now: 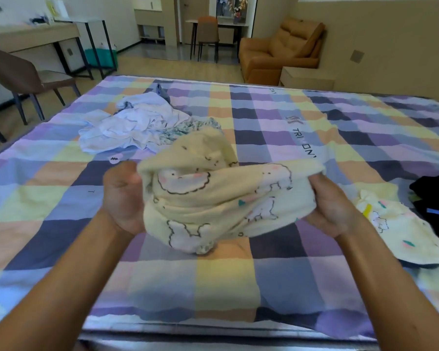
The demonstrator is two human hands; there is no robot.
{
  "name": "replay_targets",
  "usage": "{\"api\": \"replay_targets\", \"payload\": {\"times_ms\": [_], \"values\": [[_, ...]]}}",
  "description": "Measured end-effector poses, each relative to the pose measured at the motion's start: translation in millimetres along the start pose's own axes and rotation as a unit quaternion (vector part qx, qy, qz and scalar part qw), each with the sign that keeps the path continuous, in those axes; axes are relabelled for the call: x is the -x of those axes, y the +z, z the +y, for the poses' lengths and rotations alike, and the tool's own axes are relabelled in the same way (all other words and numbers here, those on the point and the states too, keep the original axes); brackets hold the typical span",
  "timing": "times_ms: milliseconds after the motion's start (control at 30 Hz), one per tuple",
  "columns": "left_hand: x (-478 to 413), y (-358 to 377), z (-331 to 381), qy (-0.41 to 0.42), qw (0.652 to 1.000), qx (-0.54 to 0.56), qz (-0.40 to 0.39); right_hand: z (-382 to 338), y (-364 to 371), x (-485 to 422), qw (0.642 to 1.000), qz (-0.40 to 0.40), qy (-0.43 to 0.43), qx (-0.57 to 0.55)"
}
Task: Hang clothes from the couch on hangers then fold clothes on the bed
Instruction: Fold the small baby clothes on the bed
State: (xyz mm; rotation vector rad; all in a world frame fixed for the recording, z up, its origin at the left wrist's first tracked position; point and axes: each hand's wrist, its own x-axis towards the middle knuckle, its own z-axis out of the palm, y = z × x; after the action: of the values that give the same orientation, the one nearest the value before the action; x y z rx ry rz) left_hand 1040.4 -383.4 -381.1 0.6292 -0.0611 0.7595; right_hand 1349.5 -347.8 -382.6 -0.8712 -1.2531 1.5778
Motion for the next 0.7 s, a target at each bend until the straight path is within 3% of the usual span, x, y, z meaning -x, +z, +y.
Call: {"api": "replay_targets", "payload": {"times_ms": [33, 67, 100, 167, 200, 233, 300, 367, 433, 500, 533, 600, 700], "values": [[0, 5, 10, -0.051, 0.998, -0.030, 0.015, -9, -3, -2, 1.000, -0.013, -0.017, 0.012], [-3, 15, 17, -0.104, 0.982, -0.157, 0.029, -18, -6, -4, 0.998, -0.025, -0.037, 0.034], [-9, 29, 20, -0.154, 0.924, -0.344, 0.062, -29, -8, -6, 0.995, -0.054, -0.055, 0.057], [-23, 52, 24, -0.256, 0.737, -0.617, 0.105, -47, -12, -9, 0.983, -0.103, -0.091, 0.120], [-30, 58, 25, -0.289, 0.649, -0.695, 0.109, -55, -15, -10, 0.978, -0.118, -0.098, 0.145], [-33, 62, 26, -0.304, 0.577, -0.749, 0.115, -65, -15, -9, 0.969, -0.127, -0.100, 0.185], [-36, 58, 27, -0.304, 0.477, -0.814, 0.133, -79, -19, -7, 0.925, -0.164, -0.124, 0.319], [-28, 47, 35, -0.267, 0.406, -0.867, 0.105, -89, -27, -3, 0.858, -0.172, -0.145, 0.461], [-20, 35, 45, -0.204, 0.325, -0.923, 0.038, -92, -37, -2, 0.748, -0.147, -0.177, 0.622], [-16, 31, 53, -0.120, 0.273, -0.955, -0.008, -89, -42, 1, 0.631, -0.122, -0.200, 0.739], [-16, 32, 58, -0.097, 0.254, -0.962, -0.012, -87, -46, 1, 0.594, -0.110, -0.211, 0.768], [-16, 33, 67, -0.081, 0.209, -0.974, -0.012, -87, -50, 2, 0.553, -0.077, -0.238, 0.795], [-13, 29, 74, -0.069, 0.155, -0.985, -0.007, -88, -56, 2, 0.570, -0.017, -0.258, 0.780]]}}
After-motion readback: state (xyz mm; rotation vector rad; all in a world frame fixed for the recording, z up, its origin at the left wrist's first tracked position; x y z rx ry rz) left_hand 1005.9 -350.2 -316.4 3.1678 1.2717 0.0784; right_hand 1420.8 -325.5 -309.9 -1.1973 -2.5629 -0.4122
